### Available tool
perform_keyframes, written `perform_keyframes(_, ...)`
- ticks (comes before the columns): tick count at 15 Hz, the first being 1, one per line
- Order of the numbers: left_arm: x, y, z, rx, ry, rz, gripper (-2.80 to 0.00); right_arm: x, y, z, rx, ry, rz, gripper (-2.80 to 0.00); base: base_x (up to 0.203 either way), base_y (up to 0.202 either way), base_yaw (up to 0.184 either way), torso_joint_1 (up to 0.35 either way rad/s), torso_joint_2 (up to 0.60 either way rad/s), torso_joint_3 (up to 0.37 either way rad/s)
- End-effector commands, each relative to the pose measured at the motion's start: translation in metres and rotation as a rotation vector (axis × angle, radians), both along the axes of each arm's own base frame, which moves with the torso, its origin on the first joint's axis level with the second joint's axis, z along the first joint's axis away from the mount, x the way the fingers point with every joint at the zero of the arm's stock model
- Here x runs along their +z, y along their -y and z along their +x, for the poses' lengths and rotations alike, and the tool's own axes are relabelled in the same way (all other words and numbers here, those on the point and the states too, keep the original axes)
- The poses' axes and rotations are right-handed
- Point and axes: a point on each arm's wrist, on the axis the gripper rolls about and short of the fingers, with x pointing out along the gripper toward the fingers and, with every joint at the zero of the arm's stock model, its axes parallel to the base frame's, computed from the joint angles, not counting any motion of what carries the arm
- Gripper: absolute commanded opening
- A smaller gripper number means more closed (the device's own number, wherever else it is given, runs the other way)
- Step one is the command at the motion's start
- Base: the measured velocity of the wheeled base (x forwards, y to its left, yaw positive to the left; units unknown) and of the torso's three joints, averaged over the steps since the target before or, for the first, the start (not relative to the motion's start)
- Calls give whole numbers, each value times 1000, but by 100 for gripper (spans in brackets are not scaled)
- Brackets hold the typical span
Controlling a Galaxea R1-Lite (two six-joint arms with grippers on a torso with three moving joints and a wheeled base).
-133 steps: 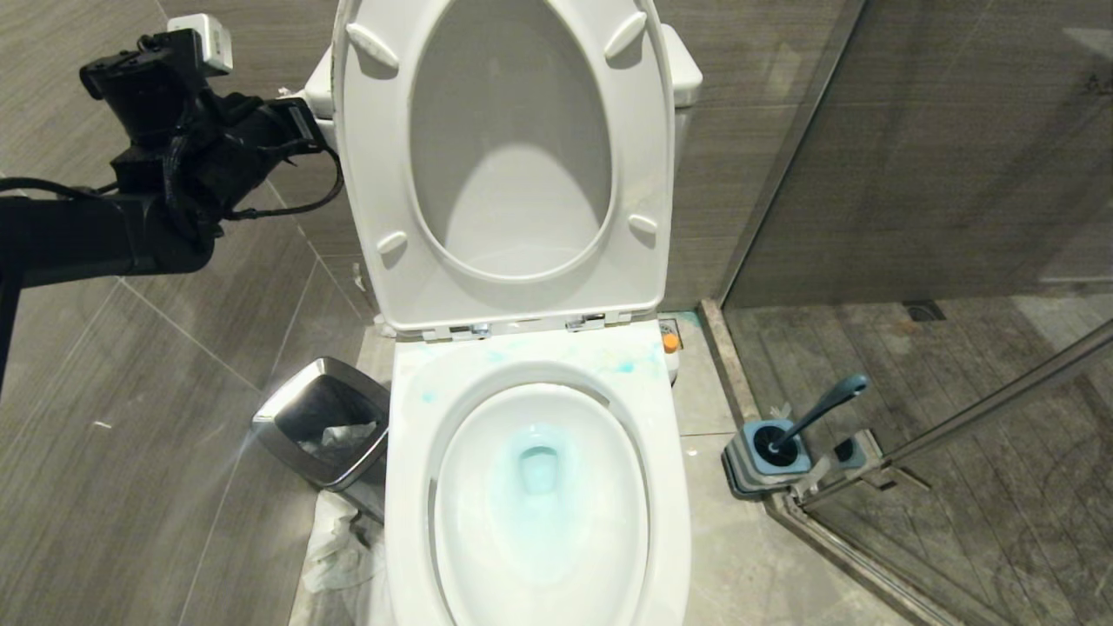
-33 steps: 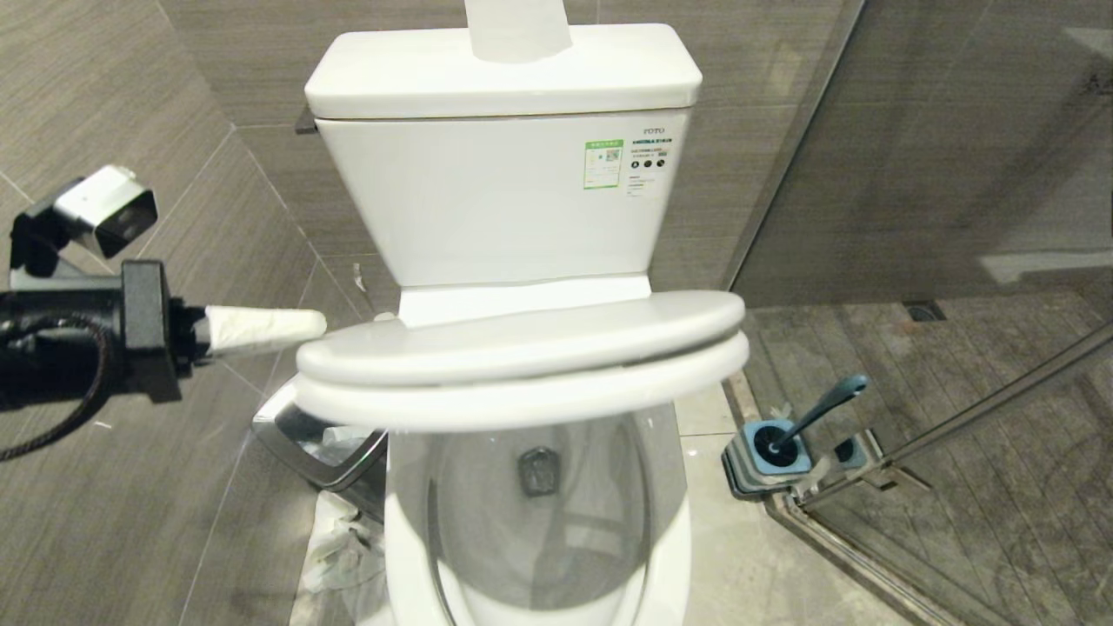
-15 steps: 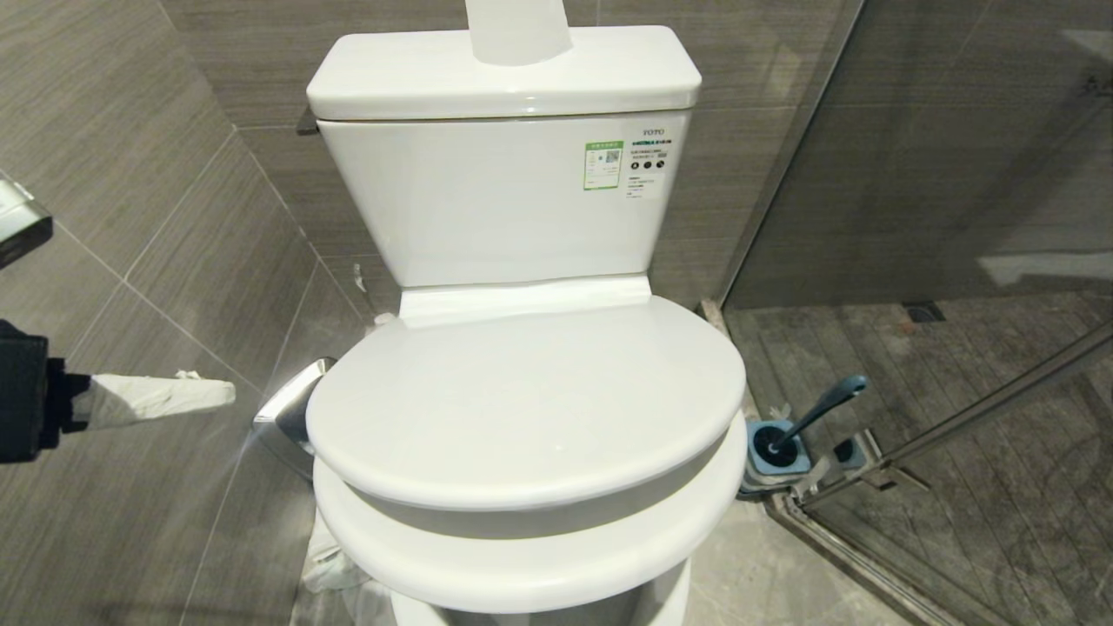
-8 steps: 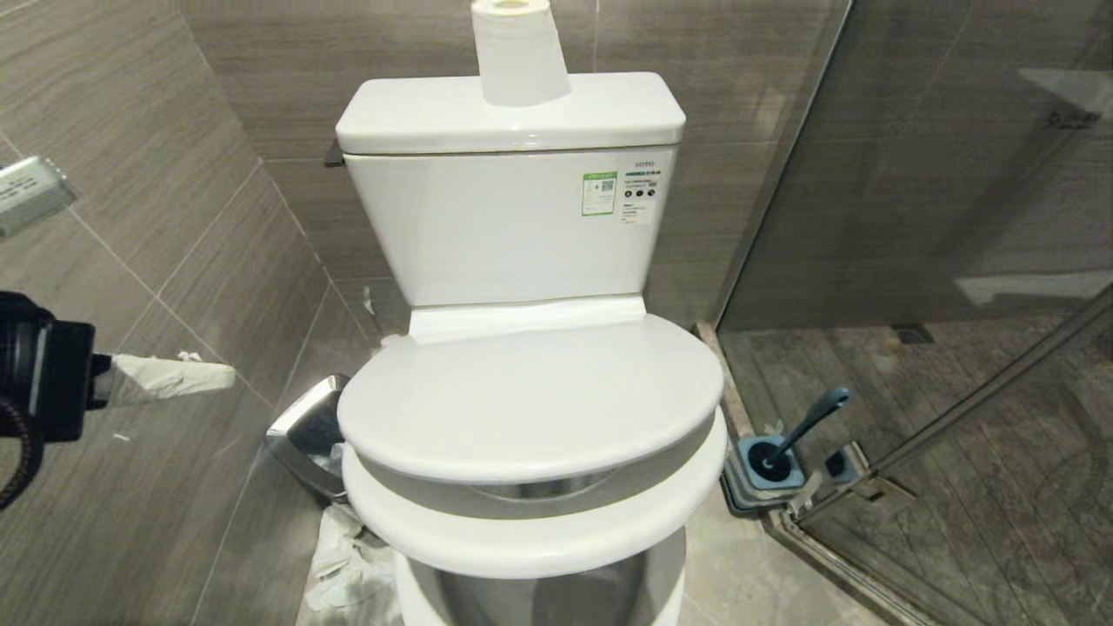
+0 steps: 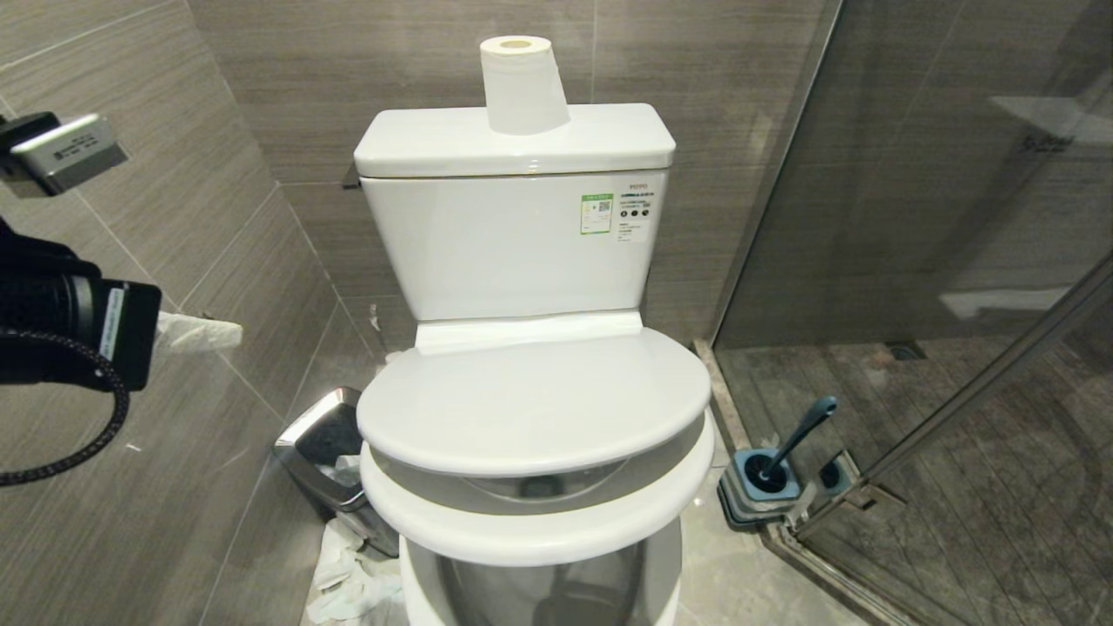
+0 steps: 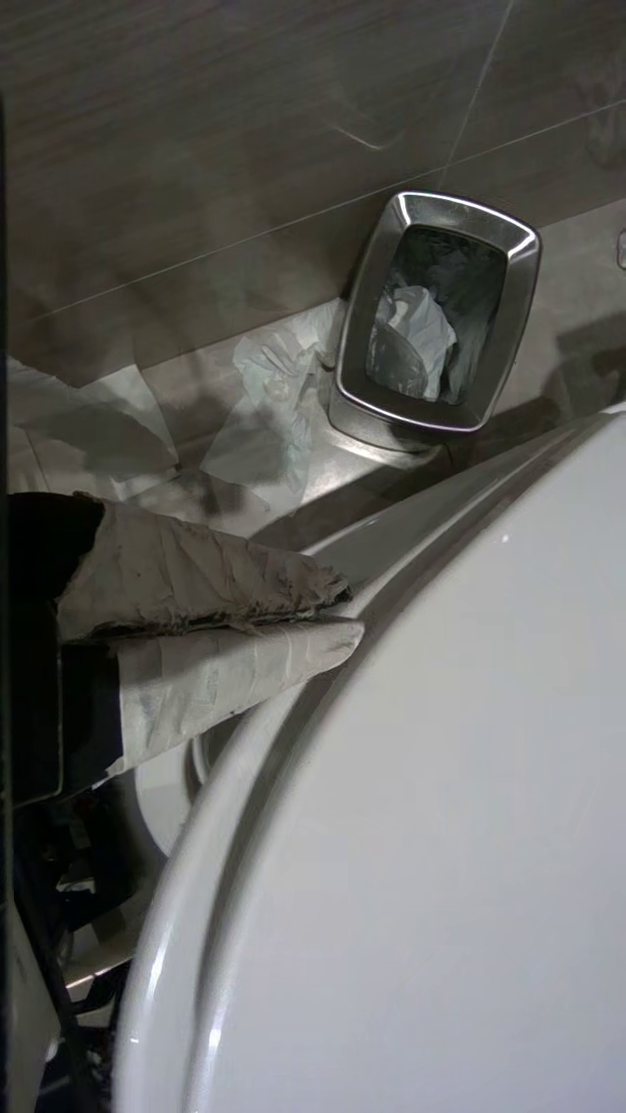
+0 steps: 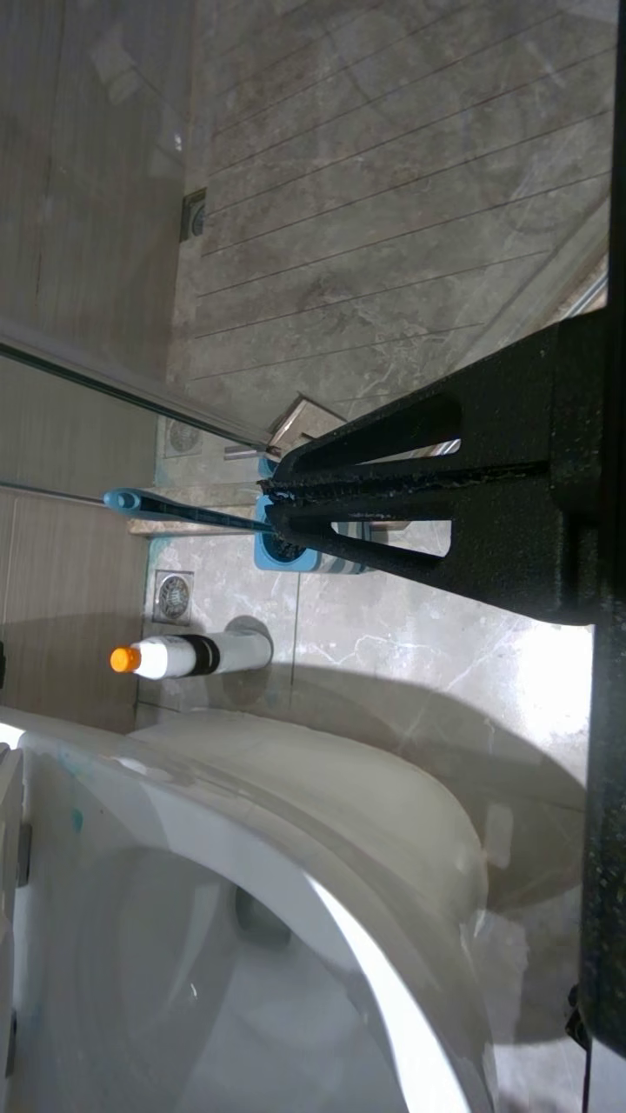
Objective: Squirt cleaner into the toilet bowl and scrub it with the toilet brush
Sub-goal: Close the toilet lid
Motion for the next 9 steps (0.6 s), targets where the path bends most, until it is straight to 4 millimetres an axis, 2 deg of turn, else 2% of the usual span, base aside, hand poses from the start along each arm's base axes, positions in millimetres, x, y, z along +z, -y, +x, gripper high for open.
perform_keyframes(1, 3, 8, 28, -4, -21, 4, -280, 0, 0, 0, 1, -1, -1, -280, 0, 0, 0, 0, 0, 0)
perform_keyframes(2, 10, 13, 39, -16, -13, 0, -280, 0, 0, 0, 1, -1, -1, -280, 0, 0, 0, 0, 0, 0)
perform_keyframes(4, 9, 30, 61, -63, -46, 8, -280, 0, 0, 0, 1, -1, -1, -280, 0, 0, 0, 0, 0, 0)
perform_keyframes(6, -5, 45, 79, -99, -112, 29, -280, 0, 0, 0, 1, -1, -1, -280, 0, 0, 0, 0, 0, 0)
perform_keyframes(9, -38, 59, 104, -102, -260, 50, -280, 0, 0, 0, 1, -1, -1, -280, 0, 0, 0, 0, 0, 0)
